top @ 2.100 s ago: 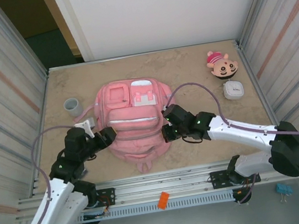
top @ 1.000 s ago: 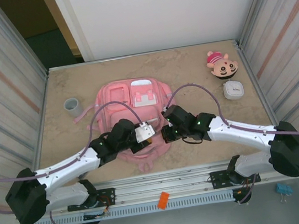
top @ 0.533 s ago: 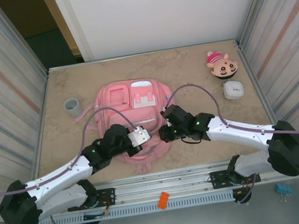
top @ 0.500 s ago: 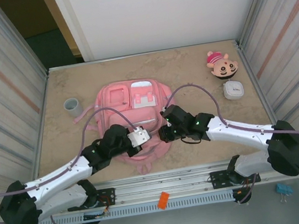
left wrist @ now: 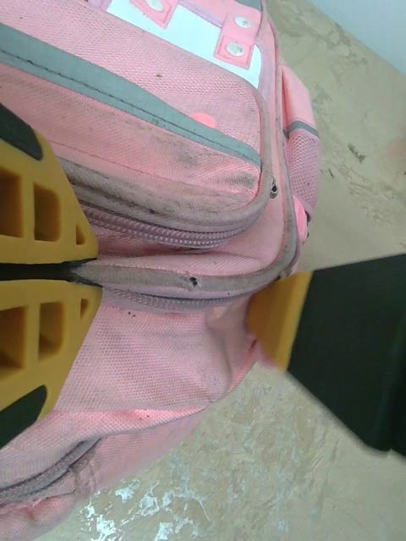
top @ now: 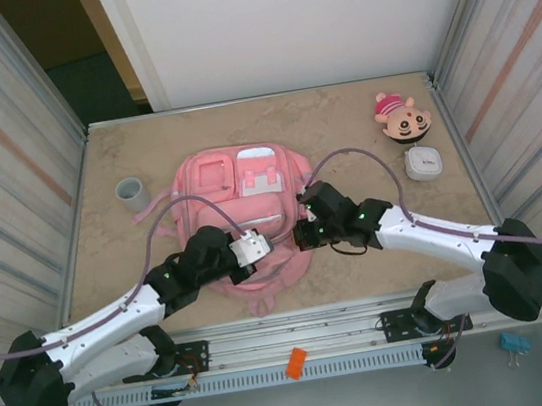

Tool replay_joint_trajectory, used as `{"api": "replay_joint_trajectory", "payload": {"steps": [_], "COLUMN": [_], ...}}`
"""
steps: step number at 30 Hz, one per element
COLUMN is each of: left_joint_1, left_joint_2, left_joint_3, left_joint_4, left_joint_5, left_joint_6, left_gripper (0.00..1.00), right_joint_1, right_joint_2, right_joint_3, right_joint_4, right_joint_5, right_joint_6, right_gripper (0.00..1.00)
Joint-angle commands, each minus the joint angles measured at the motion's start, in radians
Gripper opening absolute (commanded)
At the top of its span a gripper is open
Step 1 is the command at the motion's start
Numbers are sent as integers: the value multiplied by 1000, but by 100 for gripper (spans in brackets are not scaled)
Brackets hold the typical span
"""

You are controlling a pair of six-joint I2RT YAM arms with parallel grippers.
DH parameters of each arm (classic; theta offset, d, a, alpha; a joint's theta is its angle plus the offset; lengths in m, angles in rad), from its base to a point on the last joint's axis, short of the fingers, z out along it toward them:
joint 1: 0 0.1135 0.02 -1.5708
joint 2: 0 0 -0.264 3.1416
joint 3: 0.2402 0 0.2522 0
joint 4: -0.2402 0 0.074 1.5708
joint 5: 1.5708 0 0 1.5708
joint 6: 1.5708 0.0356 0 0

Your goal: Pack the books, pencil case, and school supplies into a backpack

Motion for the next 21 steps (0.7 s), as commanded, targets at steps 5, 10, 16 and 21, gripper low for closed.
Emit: {"api": "replay_joint_trajectory", "payload": {"steps": [5,10,16,21], "left_joint_1": [-2,-2,-3,-4], "left_joint_2": [-75,-86,-79,-89], "left_joint_3": [14,27,43,47], "left_joint_4": [-10,-7,-18,-52], "left_joint_5": [74,202,338,362], "left_joint_6": [18,38,73,89], "left_gripper": [0,0,0,0], "right_joint_1": [-163,-228,-265,-304], "right_joint_2": [12,75,161,219], "right_joint_3": [22,80,149,164], "right_joint_4": [-56,-26,-13,-8], "right_joint_5": [2,-44,-50,-50], "right_joint_6": [-18,-58,-87,-97], "right_gripper": [0,0,0,0]}}
